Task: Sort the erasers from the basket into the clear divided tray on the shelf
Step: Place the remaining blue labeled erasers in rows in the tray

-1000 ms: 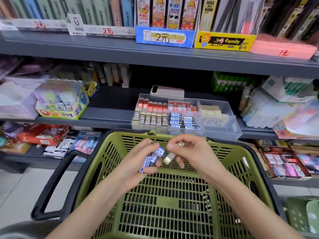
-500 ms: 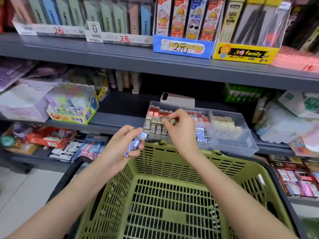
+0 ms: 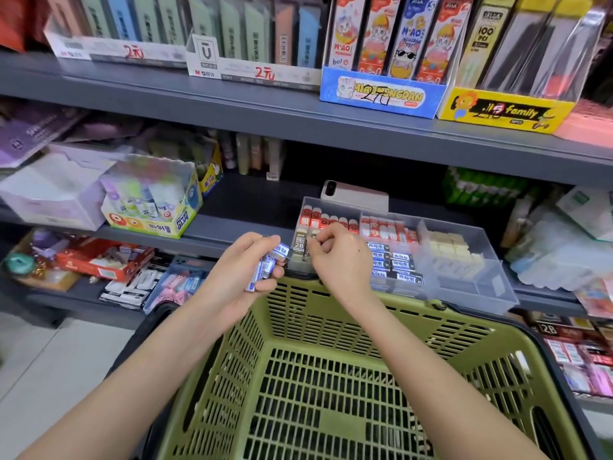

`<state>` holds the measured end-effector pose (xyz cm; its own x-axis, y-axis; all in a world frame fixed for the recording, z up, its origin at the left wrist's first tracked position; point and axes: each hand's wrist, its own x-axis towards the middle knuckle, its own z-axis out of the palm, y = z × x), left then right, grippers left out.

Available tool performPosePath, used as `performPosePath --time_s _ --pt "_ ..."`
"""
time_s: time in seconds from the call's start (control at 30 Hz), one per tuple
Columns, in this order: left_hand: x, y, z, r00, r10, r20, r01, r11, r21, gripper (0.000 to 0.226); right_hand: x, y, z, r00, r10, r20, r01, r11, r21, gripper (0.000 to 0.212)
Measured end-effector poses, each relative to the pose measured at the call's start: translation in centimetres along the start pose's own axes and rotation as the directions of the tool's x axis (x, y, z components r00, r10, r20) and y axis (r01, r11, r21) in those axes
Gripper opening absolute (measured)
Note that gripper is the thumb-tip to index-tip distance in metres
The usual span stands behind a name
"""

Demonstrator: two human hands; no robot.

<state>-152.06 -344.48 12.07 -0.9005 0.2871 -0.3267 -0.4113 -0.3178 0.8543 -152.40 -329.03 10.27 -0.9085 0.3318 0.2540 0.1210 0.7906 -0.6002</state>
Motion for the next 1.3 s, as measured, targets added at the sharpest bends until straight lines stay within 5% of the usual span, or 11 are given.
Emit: performPosePath --time_s 0.43,0.57,0.67,0.8,0.97,1.13,1.3 --pt "-0.3 0.4 0.0 0.996 -0.005 0.092 0.011 0.998 -0.06 0.024 -0.3 -0.2 -1.3 0.996 -0.062 0.062 0.058 0.996 0.071 0.013" --pt "-0.8 0.3 0.9 0.986 0.007 0.167 0.005 0.998 -0.069 0.018 -2.3 -0.6 -4.2 0.97 -0.194 0.144 0.112 0.89 0.441 0.008" --pt "-1.3 -0.1 2.4 0.977 0.02 0.213 -0.018 1.0 -0.011 0.025 -4.0 -0.3 -5.9 0.941 -0.274 0.198 0.161 0.878 0.45 0.012" --pt "-1.9 -1.0 4.9 0.962 0.008 0.272 -0.022 0.998 0.05 0.028 -5.2 1.3 -8.1 0.96 -0.198 0.196 0.094 0.893 0.44 0.015" --pt "-2.4 -2.7 8.0 0.919 -0.12 0.375 0.127 0.992 0.007 0.025 -6.0 4.4 -11.0 0.949 -0.091 0.301 -0.18 0.627 0.758 0.025" --pt "-2.4 -3.9 11.2 0.851 -0.261 0.456 0.286 0.958 0.015 0.044 -5.8 6.3 -12.9 0.982 -0.013 0.186 -0.142 0.594 0.792 0.02" --pt "-1.9 -4.0 11.1 0.862 -0.305 0.406 0.341 0.94 -0.016 0.025 -2.0 8.6 -14.8 0.983 0.08 0.163 -0.181 0.466 0.866 0.017"
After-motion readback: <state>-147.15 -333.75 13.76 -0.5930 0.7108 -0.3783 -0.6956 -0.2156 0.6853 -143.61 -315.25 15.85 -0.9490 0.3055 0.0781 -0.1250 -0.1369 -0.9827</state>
